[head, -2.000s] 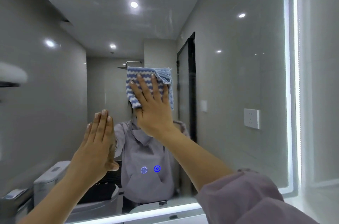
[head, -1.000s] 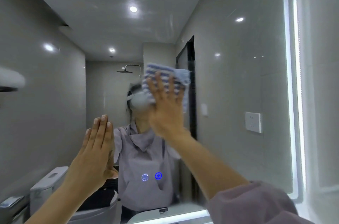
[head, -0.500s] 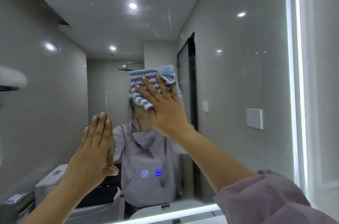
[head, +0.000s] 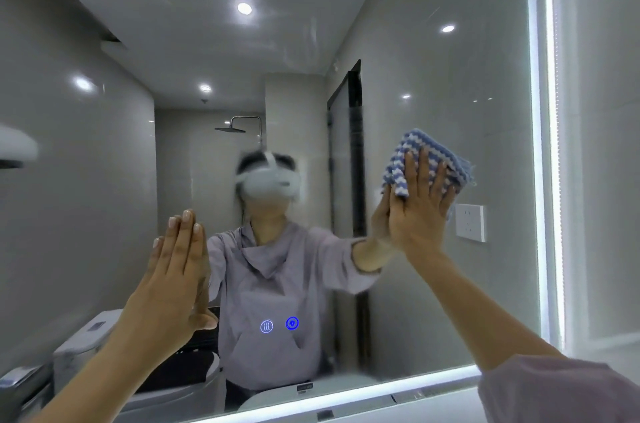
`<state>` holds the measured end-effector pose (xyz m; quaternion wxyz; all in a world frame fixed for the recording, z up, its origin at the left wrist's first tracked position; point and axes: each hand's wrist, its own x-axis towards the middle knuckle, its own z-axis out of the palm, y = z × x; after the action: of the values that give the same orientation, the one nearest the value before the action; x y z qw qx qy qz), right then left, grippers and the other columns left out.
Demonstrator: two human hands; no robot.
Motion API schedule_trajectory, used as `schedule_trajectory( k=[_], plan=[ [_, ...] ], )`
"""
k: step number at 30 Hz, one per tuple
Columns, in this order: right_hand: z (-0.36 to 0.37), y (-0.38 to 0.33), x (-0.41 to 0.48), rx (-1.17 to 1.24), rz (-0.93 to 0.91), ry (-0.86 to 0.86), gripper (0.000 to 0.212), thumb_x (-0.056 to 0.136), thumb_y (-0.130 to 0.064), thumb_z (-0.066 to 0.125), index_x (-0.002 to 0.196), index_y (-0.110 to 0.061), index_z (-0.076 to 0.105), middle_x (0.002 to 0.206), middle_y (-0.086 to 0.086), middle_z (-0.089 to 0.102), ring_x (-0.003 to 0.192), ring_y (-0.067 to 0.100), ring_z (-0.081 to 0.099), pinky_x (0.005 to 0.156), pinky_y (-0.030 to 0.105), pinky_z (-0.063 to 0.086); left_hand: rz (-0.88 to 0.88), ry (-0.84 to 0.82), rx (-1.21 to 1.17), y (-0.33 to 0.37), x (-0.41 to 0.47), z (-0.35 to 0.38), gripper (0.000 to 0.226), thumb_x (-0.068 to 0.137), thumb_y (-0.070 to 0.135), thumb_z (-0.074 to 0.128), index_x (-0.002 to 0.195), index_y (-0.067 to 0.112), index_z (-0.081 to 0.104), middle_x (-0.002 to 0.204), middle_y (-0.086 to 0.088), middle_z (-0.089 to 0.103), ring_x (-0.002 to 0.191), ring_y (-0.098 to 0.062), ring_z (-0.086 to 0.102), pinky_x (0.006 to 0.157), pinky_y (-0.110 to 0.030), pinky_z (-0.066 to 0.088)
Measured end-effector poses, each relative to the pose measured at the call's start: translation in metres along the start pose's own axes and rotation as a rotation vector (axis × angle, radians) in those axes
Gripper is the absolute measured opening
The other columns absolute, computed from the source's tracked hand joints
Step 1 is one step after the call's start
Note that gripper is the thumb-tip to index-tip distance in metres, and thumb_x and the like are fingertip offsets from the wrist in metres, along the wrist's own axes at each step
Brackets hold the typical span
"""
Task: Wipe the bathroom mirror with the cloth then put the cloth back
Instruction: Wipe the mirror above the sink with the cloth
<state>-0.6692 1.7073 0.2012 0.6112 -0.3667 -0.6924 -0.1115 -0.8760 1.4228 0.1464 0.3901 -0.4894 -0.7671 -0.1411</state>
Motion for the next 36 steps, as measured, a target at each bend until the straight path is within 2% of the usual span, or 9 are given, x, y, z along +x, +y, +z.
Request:
schedule_trajectory(
  k=[2, 5, 8, 10, 19, 23, 27, 29, 36],
  plan=[
    [0.000, -0.020, -0.007, 0.040, 0.003, 0.030, 0.060, 0.096, -0.040, 0.022, 0.152, -0.023, 0.008, 0.160, 0.007, 0.006, 0.147, 0.031, 0.000, 0.116, 0.042, -0.015, -0.003, 0.013, 0.011, 0.001, 0.001, -0.001, 0.147, 0.013, 0.040, 0.093, 0.130, -0.021, 0.027, 0.140, -0.038, 0.028, 0.126, -0.052, 0.029, 0.093, -0.061, 0.037],
    [-0.001, -0.063, -0.018, 0.040, -0.178, 0.068, 0.059, 0.093, -0.035, 0.032, 0.149, -0.017, 0.028, 0.157, 0.008, 0.022, 0.145, 0.033, 0.012, 0.116, 0.045, -0.011, 0.004, 0.010, 0.047, 0.000, 0.001, -0.001, 0.147, 0.013, 0.046, 0.091, 0.129, -0.021, 0.029, 0.138, -0.038, 0.030, 0.125, -0.052, 0.031, 0.095, -0.058, 0.035],
    [-0.002, -0.122, -0.017, 0.060, -0.440, -0.038, 0.058, 0.095, -0.040, 0.023, 0.151, -0.027, 0.013, 0.160, -0.001, 0.008, 0.147, 0.031, 0.001, 0.116, 0.052, -0.011, 0.013, 0.005, 0.086, -0.001, 0.001, 0.000, 0.147, 0.016, 0.048, 0.090, 0.130, -0.021, 0.029, 0.140, -0.037, 0.029, 0.127, -0.051, 0.031, 0.114, -0.048, 0.019],
    [0.001, -0.157, -0.010, 0.071, -0.588, -0.106, 0.056, 0.098, -0.041, 0.020, 0.151, -0.027, 0.007, 0.161, -0.001, 0.000, 0.147, 0.029, -0.007, 0.115, 0.052, -0.015, 0.011, 0.007, 0.091, -0.003, 0.001, 0.000, 0.146, 0.018, 0.046, 0.091, 0.132, -0.019, 0.027, 0.142, -0.035, 0.027, 0.129, -0.050, 0.029, 0.111, -0.039, 0.005],
    [0.001, -0.173, 0.019, -0.025, -0.762, -0.131, 0.054, 0.102, -0.038, 0.024, 0.151, -0.031, 0.002, 0.161, -0.007, -0.002, 0.147, 0.023, -0.013, 0.117, 0.047, -0.014, 0.016, 0.005, 0.083, -0.009, 0.000, 0.006, 0.146, 0.026, 0.048, 0.091, 0.138, -0.014, 0.020, 0.148, -0.031, 0.020, 0.139, -0.038, 0.006, 0.112, -0.037, 0.002],
    [-0.006, -0.140, 0.050, -0.011, -0.661, -0.073, 0.055, 0.101, -0.036, 0.028, 0.152, -0.028, 0.009, 0.161, -0.003, 0.003, 0.148, 0.026, -0.007, 0.117, 0.047, -0.010, 0.005, -0.013, 0.071, -0.008, 0.000, 0.005, 0.152, 0.023, 0.050, 0.091, 0.140, -0.012, 0.015, 0.148, -0.031, 0.019, 0.138, -0.037, 0.009, 0.111, -0.038, 0.003],
    [-0.018, -0.085, 0.089, 0.073, -0.327, -0.011, 0.056, 0.099, -0.035, 0.028, 0.151, -0.029, 0.008, 0.161, -0.003, 0.004, 0.148, 0.021, -0.004, 0.118, 0.044, -0.010, 0.000, -0.020, 0.065, -0.009, 0.002, 0.006, 0.154, 0.020, 0.054, 0.089, 0.139, -0.011, 0.017, 0.146, -0.031, 0.024, 0.137, -0.038, 0.015, 0.111, -0.039, 0.006],
    [-0.022, -0.070, 0.099, 0.088, -0.220, -0.010, 0.058, 0.101, -0.035, 0.029, 0.149, -0.033, -0.003, 0.161, -0.004, -0.002, 0.148, 0.020, -0.008, 0.118, 0.046, -0.009, 0.005, -0.019, 0.066, -0.009, 0.001, 0.007, 0.154, 0.020, 0.055, 0.088, 0.139, -0.010, 0.016, 0.146, -0.031, 0.023, 0.138, -0.039, 0.012, 0.111, -0.038, 0.006],
    [-0.016, -0.089, 0.103, 0.116, -0.100, 0.011, 0.061, 0.100, -0.036, 0.027, 0.151, -0.030, -0.005, 0.161, -0.001, -0.008, 0.146, 0.023, -0.014, 0.112, 0.043, -0.019, 0.012, -0.013, 0.079, -0.008, 0.000, 0.005, 0.153, 0.020, 0.057, 0.086, 0.139, -0.009, 0.016, 0.146, -0.032, 0.024, 0.137, -0.040, 0.012, 0.111, -0.039, 0.006]
  ],
)
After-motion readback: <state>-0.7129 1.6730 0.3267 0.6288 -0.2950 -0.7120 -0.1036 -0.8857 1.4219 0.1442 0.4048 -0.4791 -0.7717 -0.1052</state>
